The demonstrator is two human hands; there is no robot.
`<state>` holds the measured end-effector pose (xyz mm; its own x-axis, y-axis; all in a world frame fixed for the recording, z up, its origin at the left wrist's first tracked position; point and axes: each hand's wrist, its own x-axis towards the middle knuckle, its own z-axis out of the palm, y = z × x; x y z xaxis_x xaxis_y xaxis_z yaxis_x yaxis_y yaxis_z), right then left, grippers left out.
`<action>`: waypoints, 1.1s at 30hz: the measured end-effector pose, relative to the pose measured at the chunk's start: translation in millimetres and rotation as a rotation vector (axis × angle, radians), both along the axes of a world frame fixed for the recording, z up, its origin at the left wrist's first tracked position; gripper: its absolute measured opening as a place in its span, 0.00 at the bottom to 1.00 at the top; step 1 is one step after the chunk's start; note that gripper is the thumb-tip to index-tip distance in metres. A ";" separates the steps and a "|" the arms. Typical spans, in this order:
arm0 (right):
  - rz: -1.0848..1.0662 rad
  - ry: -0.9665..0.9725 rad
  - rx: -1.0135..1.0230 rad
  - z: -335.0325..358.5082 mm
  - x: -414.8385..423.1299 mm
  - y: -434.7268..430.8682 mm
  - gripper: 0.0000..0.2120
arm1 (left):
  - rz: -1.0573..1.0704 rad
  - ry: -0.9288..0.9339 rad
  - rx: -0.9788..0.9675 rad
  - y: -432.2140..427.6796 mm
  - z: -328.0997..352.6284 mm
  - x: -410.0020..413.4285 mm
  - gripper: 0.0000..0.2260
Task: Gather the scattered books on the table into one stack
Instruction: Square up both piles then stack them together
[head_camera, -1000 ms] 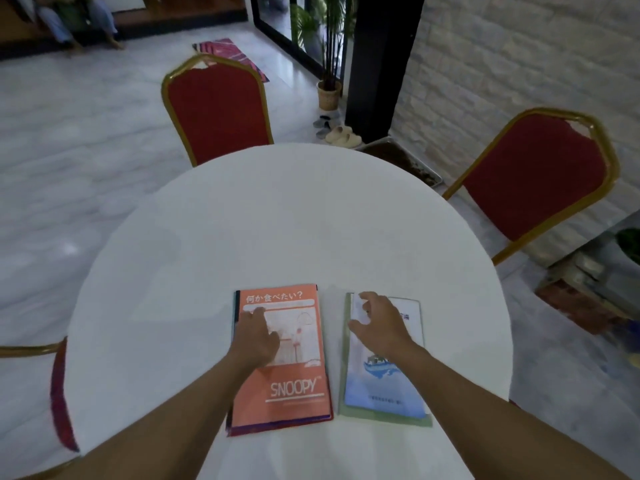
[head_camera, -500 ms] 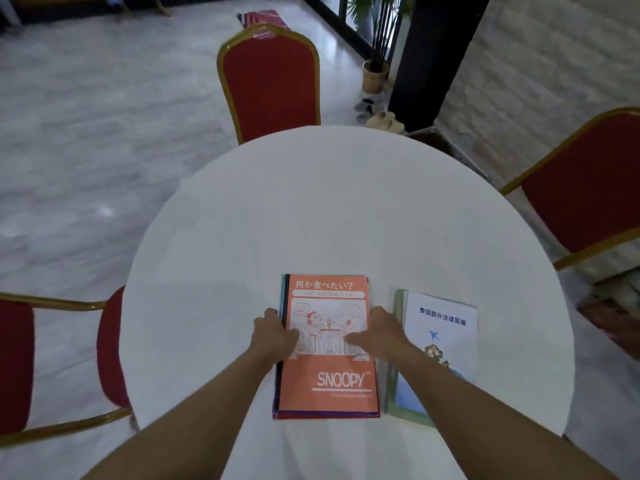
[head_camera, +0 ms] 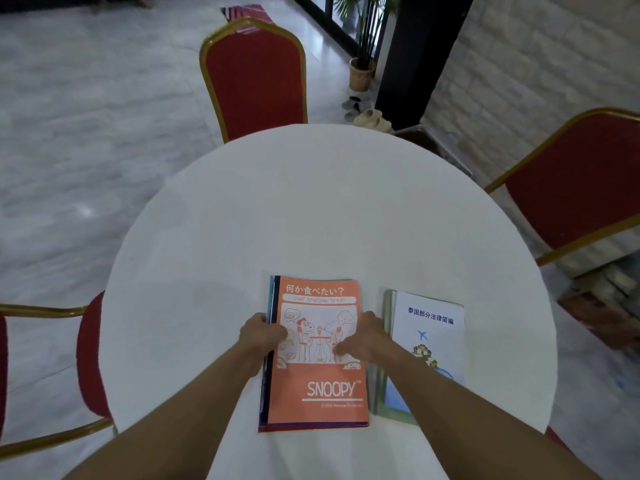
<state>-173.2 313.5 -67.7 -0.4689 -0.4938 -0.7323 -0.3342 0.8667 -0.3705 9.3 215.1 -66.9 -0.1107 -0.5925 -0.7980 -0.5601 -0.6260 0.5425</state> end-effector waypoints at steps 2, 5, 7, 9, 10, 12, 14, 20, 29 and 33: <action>-0.051 -0.005 -0.060 -1.0 4.2 4.0 0.34 | 0.058 0.060 0.008 0.1 3.6 -1.5 0.11; -0.099 -0.007 -0.146 0.6 7.0 7.0 0.28 | 0.075 0.116 -0.014 1.7 10.6 -3.1 0.12; -0.144 -0.076 -0.195 3.9 5.2 7.1 0.28 | 0.070 0.163 -0.061 2.5 16.6 -2.4 0.11; -0.203 -0.200 -0.255 11.9 2.6 5.3 0.32 | 0.074 0.211 -0.129 0.1 27.1 -1.9 0.10; -0.228 -0.248 -0.298 17.8 1.6 2.9 0.34 | 0.083 0.239 -0.159 -2.9 33.9 -1.9 0.10; -0.271 -0.289 -0.418 31.2 0.2 -3.9 0.36 | 0.112 0.320 -0.199 -11.5 49.2 -2.4 0.12; -0.296 -0.283 -0.566 45.6 -0.5 -13.5 0.37 | 0.115 0.389 -0.252 -22.4 65.0 -3.6 0.15; -0.289 -0.034 -0.850 69.0 2.6 -30.1 0.26 | 0.018 0.422 -0.475 -47.6 97.3 -9.5 0.21; -0.083 0.082 -0.798 65.8 -8.8 -21.4 0.25 | -0.280 0.245 -0.608 -51.7 88.0 13.1 0.20; -0.071 0.086 -0.802 65.5 -9.4 -22.3 0.24 | -0.304 0.267 -0.609 -60.7 86.0 16.2 0.20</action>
<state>-182.6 291.2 -2.2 -0.5578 -0.8200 -0.1281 -0.3438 0.3688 -0.8636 25.5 154.5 19.2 -0.4857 -0.8348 -0.2593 -0.4608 -0.0076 0.8875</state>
